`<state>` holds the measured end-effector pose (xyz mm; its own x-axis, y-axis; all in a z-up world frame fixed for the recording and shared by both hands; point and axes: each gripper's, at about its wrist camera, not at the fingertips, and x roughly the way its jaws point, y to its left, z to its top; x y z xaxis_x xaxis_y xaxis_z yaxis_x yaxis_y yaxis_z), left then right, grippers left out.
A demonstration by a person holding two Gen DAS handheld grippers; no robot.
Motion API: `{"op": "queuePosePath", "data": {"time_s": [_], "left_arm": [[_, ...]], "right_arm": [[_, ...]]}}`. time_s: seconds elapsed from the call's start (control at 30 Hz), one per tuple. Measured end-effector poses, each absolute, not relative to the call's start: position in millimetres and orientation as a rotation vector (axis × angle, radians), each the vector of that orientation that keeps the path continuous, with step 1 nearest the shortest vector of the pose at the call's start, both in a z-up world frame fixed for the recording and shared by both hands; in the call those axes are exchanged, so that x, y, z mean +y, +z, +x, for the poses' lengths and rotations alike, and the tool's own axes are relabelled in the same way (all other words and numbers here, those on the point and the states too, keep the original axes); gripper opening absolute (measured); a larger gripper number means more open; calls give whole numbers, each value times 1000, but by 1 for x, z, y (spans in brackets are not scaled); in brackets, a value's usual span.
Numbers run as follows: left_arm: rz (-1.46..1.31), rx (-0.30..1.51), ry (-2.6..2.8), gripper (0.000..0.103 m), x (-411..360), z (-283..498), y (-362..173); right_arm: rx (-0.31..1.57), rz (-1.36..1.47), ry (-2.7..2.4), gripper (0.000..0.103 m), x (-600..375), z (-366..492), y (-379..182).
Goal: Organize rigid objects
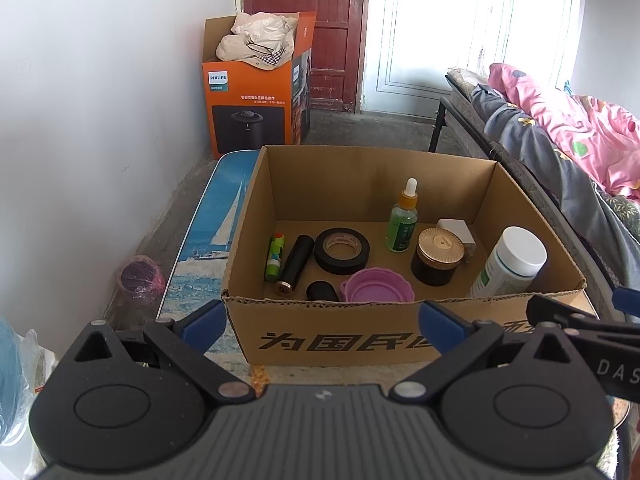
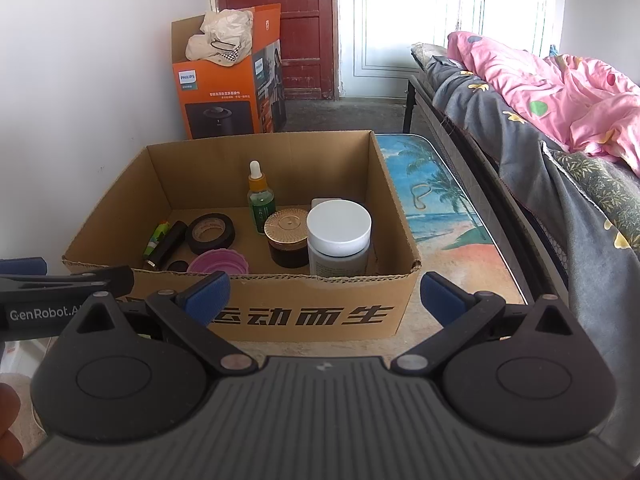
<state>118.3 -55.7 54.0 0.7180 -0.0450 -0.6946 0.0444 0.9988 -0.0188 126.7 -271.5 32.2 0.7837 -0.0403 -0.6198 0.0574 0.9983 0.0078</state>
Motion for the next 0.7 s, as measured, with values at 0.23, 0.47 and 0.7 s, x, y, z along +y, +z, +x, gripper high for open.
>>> {"op": "queuePosePath", "data": {"time_s": [0.23, 0.47, 0.7], "left_arm": [[0, 776, -49, 103, -56, 118, 54], [-1, 776, -50, 103, -56, 118, 54], [4, 770, -49, 102, -58, 118, 55]], "right_arm": [[672, 25, -55, 102, -272, 126, 33], [670, 23, -55, 102, -273, 125, 34], [669, 21, -56, 102, -274, 124, 35]]}}
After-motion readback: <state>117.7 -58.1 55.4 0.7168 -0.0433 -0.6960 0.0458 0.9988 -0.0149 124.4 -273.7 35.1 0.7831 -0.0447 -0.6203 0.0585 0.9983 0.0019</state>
